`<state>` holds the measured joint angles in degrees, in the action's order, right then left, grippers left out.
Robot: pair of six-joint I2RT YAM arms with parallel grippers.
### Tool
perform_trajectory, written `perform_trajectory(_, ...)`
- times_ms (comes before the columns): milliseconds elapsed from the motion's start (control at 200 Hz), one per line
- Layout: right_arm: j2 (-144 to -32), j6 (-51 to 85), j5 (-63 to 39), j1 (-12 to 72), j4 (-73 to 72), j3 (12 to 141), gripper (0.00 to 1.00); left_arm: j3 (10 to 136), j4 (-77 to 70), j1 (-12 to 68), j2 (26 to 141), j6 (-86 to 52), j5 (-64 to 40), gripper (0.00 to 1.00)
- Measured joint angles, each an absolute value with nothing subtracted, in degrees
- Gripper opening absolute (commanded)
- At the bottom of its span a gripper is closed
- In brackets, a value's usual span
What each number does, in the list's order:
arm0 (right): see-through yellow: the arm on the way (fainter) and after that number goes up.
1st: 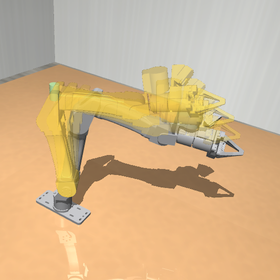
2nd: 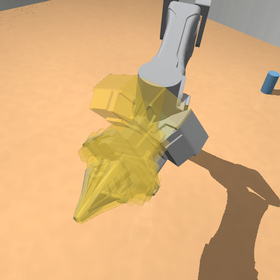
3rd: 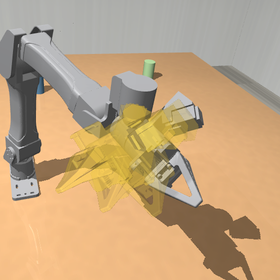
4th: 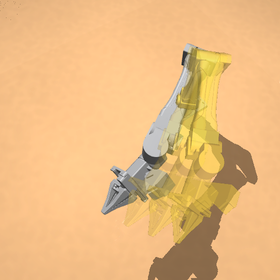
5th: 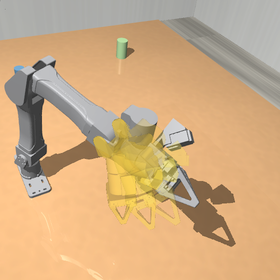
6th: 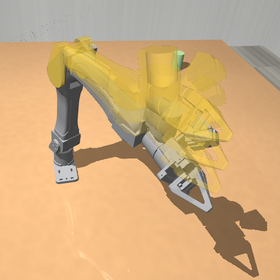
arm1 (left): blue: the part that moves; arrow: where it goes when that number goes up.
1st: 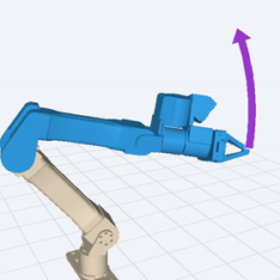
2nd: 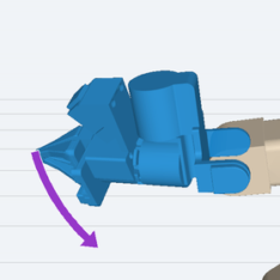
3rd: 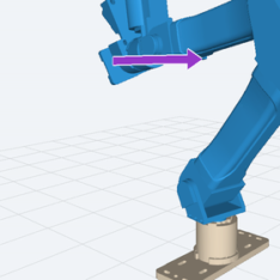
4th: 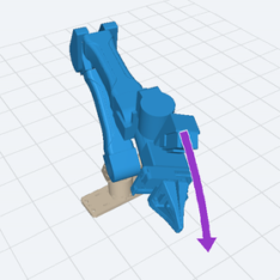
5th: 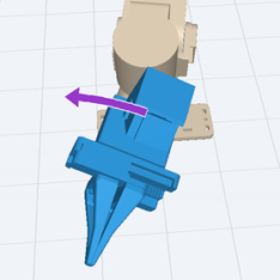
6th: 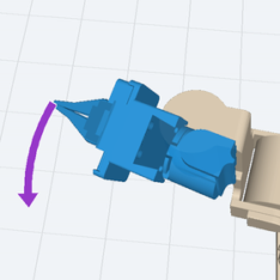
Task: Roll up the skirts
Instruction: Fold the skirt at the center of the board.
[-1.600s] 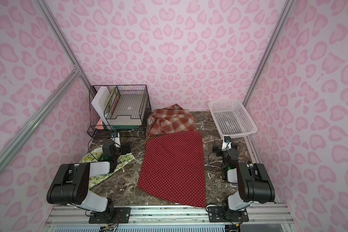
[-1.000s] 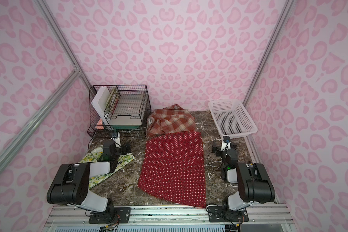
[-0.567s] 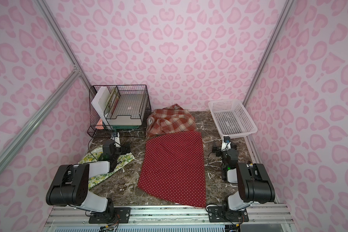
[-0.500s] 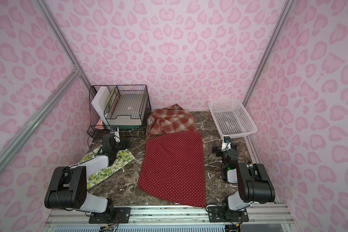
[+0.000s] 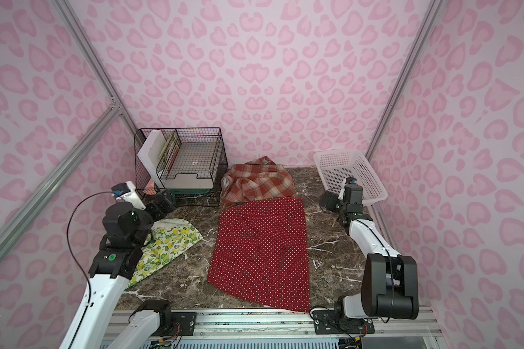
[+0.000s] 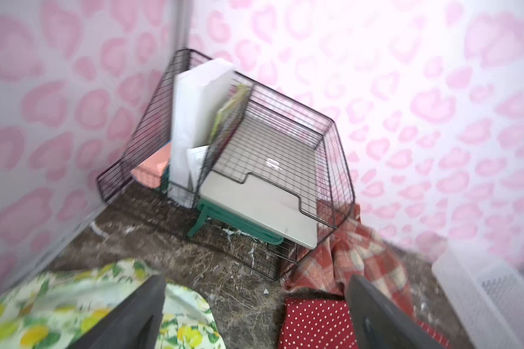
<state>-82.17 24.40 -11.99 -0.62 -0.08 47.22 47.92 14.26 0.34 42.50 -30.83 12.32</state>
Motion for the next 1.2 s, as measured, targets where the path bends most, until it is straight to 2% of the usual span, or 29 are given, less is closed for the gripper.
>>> perform_trajectory(60, -81.0, 25.2, -13.4, 1.6, 1.6, 45.6, 0.99, 46.9, 17.5, -0.7, 41.2, -34.6, 13.5, 0.98)
perform_trajectory(155, -76.5, 25.7, -13.5, 4.6, 1.8, 43.0, 0.99, 47.1, 20.7, -0.9, 41.7, -37.5, 11.6, 0.88)
perform_trajectory(170, -75.4, 26.1, -14.0, 4.7, 0.9, 42.2, 0.97, 47.2, 21.2, -0.9, 42.0, -37.9, 11.1, 0.86)
perform_trajectory(185, -74.5, 26.6, -14.4, 4.5, 0.3, 41.4, 0.92, 47.4, 21.6, -0.9, 42.3, -38.0, 10.7, 0.83)
perform_trajectory(205, -73.4, 27.2, -15.0, 4.0, -0.6, 40.3, 0.8, 47.7, 22.3, -0.9, 42.8, -38.3, 10.0, 0.79)
perform_trajectory(255, -70.9, 28.7, -17.1, 1.8, -3.6, 36.9, 0.39, 48.6, 23.9, -1.0, 44.2, -39.4, 7.8, 0.66)
perform_trajectory(275, -70.1, 29.7, -18.6, 0.7, -4.7, 35.6, 0.26, 49.1, 24.9, -1.0, 44.9, -39.9, 6.7, 0.6)
perform_trajectory(305, -69.6, 31.0, -19.4, -0.1, -5.1, 34.5, 0.11, 49.7, 26.4, -1.1, 45.8, -41.1, 5.5, 0.54)
perform_trajectory(335, -69.3, 31.5, -19.9, -0.3, -4.1, 34.3, 0.05, 50.4, 28.2, -1.1, 46.8, -41.9, 4.3, 0.52)
perform_trajectory(375, -69.3, 31.5, -20.3, 0.7, -2.4, 35.2, 0.07, 51.0, 30.6, -1.0, 48.0, -42.8, 1.6, 0.5)
perform_trajectory(430, -68.9, 31.3, -18.6, 4.4, 0.2, 37.6, 0.16, 51.0, 33.4, -0.2, 49.4, -44.1, -2.0, 0.54)
perform_trajectory(470, -68.0, 31.3, -16.9, 7.6, 2.0, 38.5, 0.17, 50.6, 35.9, 1.1, 50.3, -45.2, -4.4, 0.54)
perform_trajectory(635, -57.0, 36.3, -6.1, 20.8, 15.0, 34.5, 0.3, 43.8, 45.6, 8.6, 48.5, -51.8, -10.0, 0.55)
perform_trajectory(810, -44.9, 48.4, 0.3, 32.2, 26.3, 26.9, 0.35, 37.3, 52.4, 18.3, 44.8, -58.4, -9.9, 0.57)
perform_trajectory(1005, -44.8, 59.9, 2.7, 41.3, 34.6, 25.5, 0.39, 35.7, 53.4, 26.0, 50.8, -61.9, -8.3, 0.59)
perform_trajectory(1200, -43.6, 71.0, 3.1, 51.5, 42.2, 24.5, 0.39, 31.7, 49.3, 27.4, 52.1, -64.4, -7.2, 0.58)
